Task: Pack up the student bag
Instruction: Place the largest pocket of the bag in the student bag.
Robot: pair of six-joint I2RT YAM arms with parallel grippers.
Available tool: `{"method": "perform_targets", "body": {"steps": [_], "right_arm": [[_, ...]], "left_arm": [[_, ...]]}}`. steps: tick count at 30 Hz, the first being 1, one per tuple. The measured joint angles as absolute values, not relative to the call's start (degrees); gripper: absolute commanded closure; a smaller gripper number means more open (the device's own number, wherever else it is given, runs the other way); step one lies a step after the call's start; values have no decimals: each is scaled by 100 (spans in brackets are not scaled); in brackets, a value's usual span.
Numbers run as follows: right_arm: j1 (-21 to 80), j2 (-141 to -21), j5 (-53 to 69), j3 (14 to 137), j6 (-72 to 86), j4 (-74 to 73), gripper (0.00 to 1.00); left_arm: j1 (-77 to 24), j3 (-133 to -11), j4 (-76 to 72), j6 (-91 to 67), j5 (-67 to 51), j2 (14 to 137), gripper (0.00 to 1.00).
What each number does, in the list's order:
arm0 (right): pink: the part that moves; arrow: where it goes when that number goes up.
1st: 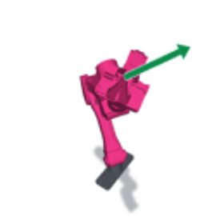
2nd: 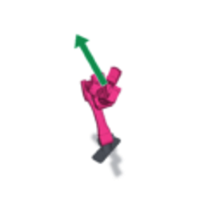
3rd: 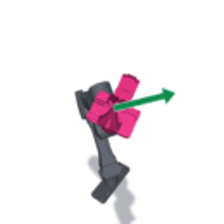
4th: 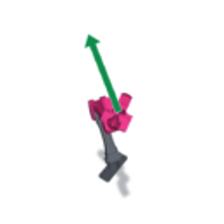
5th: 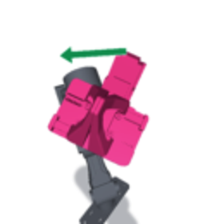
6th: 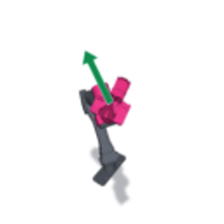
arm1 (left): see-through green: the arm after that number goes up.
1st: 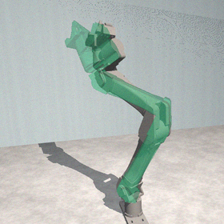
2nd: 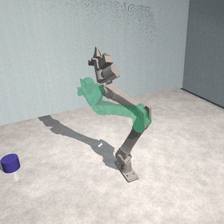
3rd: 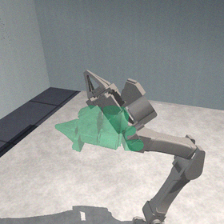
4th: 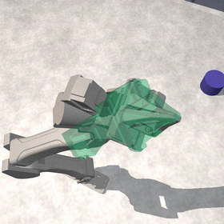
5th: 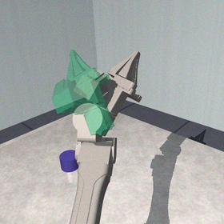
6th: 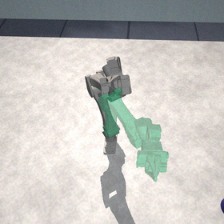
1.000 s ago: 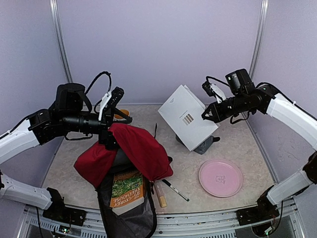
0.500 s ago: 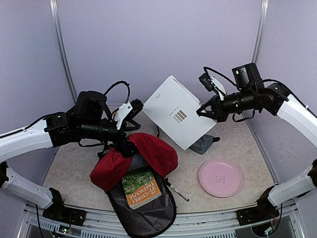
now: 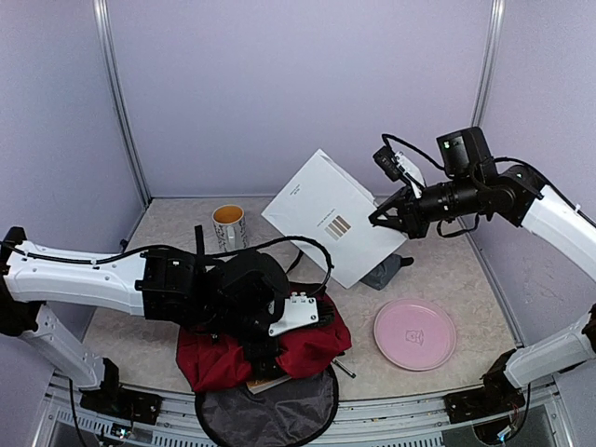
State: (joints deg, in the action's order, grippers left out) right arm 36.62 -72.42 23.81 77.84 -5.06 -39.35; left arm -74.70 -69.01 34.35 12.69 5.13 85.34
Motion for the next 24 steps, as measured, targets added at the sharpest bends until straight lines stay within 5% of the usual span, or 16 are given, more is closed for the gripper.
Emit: {"method": "perform_targets", "body": {"steps": [14, 24], "right_arm": [[3662, -7170, 2493, 6954, -191, -3535, 100], [3662, -6952, 2786, 6552, 58, -3085, 100]], "left_arm": [[-8460, -6910, 4703, 1977, 2147, 9465, 1], [-9019, -7028, 5111, 1975, 1865, 9607, 1]]}}
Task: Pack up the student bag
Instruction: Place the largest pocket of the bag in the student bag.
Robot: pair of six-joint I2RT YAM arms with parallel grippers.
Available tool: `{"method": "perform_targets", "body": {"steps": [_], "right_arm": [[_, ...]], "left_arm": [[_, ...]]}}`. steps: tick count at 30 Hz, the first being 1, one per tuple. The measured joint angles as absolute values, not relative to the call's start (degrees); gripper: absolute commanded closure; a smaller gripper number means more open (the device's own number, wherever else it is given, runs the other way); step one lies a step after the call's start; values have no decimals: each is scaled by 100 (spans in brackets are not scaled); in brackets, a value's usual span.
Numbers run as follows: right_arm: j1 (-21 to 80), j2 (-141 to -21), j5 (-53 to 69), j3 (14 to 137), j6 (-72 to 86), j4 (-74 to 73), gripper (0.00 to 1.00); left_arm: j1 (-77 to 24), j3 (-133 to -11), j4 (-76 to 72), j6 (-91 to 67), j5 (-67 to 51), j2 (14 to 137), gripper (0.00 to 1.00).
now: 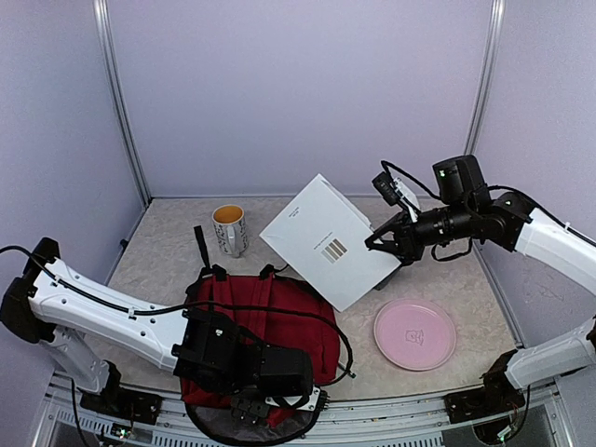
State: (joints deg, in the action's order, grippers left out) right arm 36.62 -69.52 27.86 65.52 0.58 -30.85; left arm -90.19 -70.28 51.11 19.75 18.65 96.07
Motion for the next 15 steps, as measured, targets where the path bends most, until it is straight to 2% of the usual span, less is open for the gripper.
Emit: {"method": "perform_targets", "body": {"steps": [4, 11, 15], "right_arm": [[3662, -6862, 2945, 6259, 272, -2716, 100], [4163, -7078, 3144, 5076, 1245, -1555, 100], [4445, -7487, 3035, 4834, 1647, -1026, 100]], "left_arm": [[-9083, -7028, 4908, 1959, 1321, 9596, 1], [-8930, -6925, 4639, 1557, 1441, 9760, 1], [-9080, -6904, 4628, 1455, 1413, 9760, 1]]}}
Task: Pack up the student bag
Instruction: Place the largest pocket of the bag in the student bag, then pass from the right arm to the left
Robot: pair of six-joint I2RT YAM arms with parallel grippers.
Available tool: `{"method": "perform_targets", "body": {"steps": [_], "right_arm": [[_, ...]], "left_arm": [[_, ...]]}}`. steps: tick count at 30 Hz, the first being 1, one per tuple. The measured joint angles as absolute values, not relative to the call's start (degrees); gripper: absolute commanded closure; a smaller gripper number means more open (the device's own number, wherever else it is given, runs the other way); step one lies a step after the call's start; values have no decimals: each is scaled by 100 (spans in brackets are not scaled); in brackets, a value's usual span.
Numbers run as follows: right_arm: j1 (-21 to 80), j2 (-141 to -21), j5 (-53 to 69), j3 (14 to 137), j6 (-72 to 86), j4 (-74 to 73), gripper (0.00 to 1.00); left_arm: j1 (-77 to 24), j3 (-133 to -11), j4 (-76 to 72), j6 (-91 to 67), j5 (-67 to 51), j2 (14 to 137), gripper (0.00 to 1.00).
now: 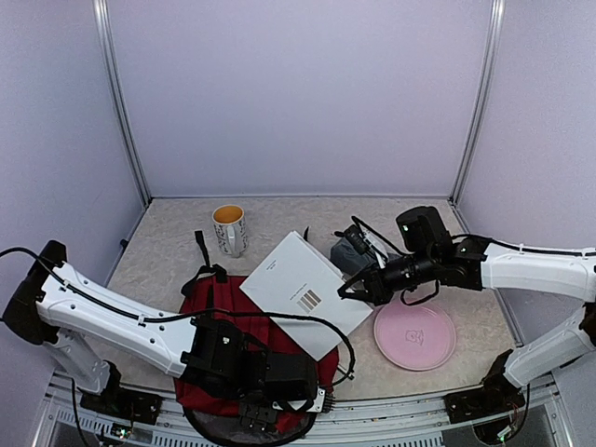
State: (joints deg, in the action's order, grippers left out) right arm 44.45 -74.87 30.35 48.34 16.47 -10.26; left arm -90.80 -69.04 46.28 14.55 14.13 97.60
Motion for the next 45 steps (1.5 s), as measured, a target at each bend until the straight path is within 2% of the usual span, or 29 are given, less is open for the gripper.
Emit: {"method": "perform_targets", "body": {"steps": [10, 19, 22, 25, 29, 34, 38, 45], "right_arm": [[4462, -8597, 2233, 4838, 2200, -150, 100], [4462, -9332, 1693, 5406, 2171, -137, 100], [4462, -9470, 1658, 5614, 2099, -172, 100], [4460, -9491, 1671, 5850, 1916, -311, 100], [4383, -9247, 1828, 6025, 1573, -539, 100], [4189, -8414, 2032, 6217, 998, -1278, 100], [4099, -7745, 2108, 6418, 532, -1879, 100], [4097, -6912, 2510, 6543, -311, -2915, 100]], "left_arm": [[-9408, -6906, 4545, 1286, 1372, 9870, 1], [-9647, -7046, 4097, 1203, 913, 9161, 1], [-9356, -6910, 3894, 1050, 604, 8862, 1], [-8506, -6831, 3544, 696, -207, 8659, 1], [-7481, -6571, 2912, 379, -941, 8125, 1], [-7382, -6508, 2320, 145, -1404, 7509, 1], [-7006, -6510, 2029, -246, -1404, 7380, 1], [-6114, -6659, 2005, -840, -646, 6657, 1]]}}
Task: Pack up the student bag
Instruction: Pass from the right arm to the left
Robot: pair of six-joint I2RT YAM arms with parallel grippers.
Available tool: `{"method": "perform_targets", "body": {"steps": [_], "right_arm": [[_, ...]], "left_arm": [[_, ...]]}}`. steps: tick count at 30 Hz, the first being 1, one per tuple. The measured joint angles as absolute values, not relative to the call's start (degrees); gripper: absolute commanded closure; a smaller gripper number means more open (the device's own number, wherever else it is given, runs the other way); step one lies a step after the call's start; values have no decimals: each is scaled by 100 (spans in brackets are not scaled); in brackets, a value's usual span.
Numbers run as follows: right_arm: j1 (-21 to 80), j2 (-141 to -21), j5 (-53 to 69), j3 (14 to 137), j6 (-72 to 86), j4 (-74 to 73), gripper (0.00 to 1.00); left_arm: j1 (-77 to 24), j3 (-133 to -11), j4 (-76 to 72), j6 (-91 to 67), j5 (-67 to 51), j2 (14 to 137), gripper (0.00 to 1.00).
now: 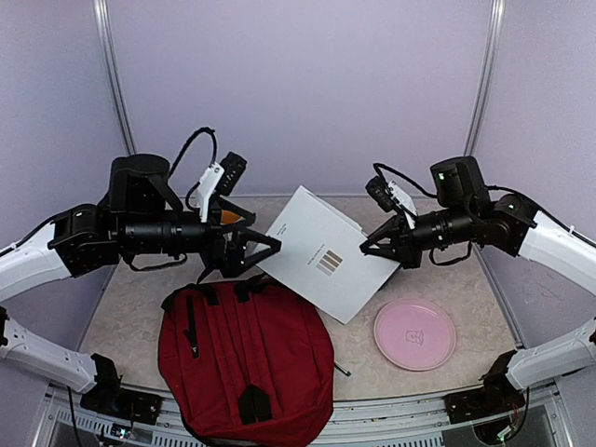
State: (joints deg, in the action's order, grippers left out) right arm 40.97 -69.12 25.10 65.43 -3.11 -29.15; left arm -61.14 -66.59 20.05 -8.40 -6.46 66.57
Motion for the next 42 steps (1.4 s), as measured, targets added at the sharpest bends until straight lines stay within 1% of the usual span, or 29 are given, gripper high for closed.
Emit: {"method": "perform_targets", "body": {"steps": [2, 5, 9, 13, 15, 16, 19, 22, 23, 26, 27, 28, 31, 32, 33, 34, 35, 36, 37, 38, 42], "right_arm": [[4108, -6759, 2694, 6534, -510, -3094, 100], [4130, -6657, 2917, 6536, -725, -3186, 100], [4215, -6698, 3140, 6565, -947, -3242, 100], [4309, -6820, 3339, 6600, -1096, -3277, 100], [4338, -6882, 3468, 6604, -1153, -3267, 100], [4340, -6899, 3535, 6604, -1177, -3260, 100], [4342, -6912, 3712, 6604, -1249, -3210, 100], [4340, -6923, 3736, 6604, -1284, -3183, 100], [4340, -6923, 3763, 6604, -1293, -3175, 100], [4346, -6921, 3913, 6604, -1310, -3059, 100], [4346, -6919, 3966, 6604, -1334, -3044, 100], [4346, -6914, 4058, 6604, -1345, -3009, 100], [4423, -6845, 4235, 6600, -1339, -2875, 100], [4442, -6818, 4265, 6587, -1326, -2825, 92], [4458, -6772, 4274, 6549, -1299, -2727, 73], [4464, -6720, 4270, 6514, -1260, -2644, 49], [4473, -6648, 4246, 6460, -1203, -2536, 31], [4469, -6547, 4185, 6394, -1179, -2425, 14], [4456, -6394, 4093, 6298, -1114, -2305, 2], [4451, -6254, 4018, 6206, -1055, -2200, 0], [4383, -5347, 3828, 5319, -633, -1181, 0]], "left_arm": [[-5669, -6740, 2014, -956, -611, 6519, 1], [-5022, -6755, 2025, -1039, -950, 6571, 1], [-5030, -6584, 2036, -978, -1573, 6899, 1], [-5074, -6525, 2137, -812, -1957, 7052, 1], [-5072, -6532, 2141, -733, -2036, 7089, 3], [-5072, -6545, 2145, -690, -2060, 7135, 6], [-5074, -6552, 2145, -587, -2165, 7330, 24], [-5153, -6552, 2128, -515, -2429, 7472, 38], [-5205, -6554, 2108, -484, -2536, 7483, 44], [-5378, -6541, 1957, -462, -2891, 7430, 68], [-5461, -6479, 1813, -451, -2965, 7341, 73], [-5537, -6372, 1691, -443, -2947, 7199, 77], [-5690, -6029, 1474, -445, -2764, 6818, 83], [-5774, -5946, 1406, -443, -2633, 6713, 85], [-5841, -5902, 1358, -438, -2519, 6652, 86], [-5924, -5872, 1302, -449, -2379, 6595, 87], [-5977, -5852, 1256, -445, -2292, 6560, 88], [-6040, -5828, 1205, -440, -2191, 6508, 88], [-6090, -5808, 1194, -440, -2086, 6445, 89], [-6128, -5793, 1166, -438, -1997, 6388, 89], [-6211, -5669, 845, -408, -1767, 6097, 89]]}}
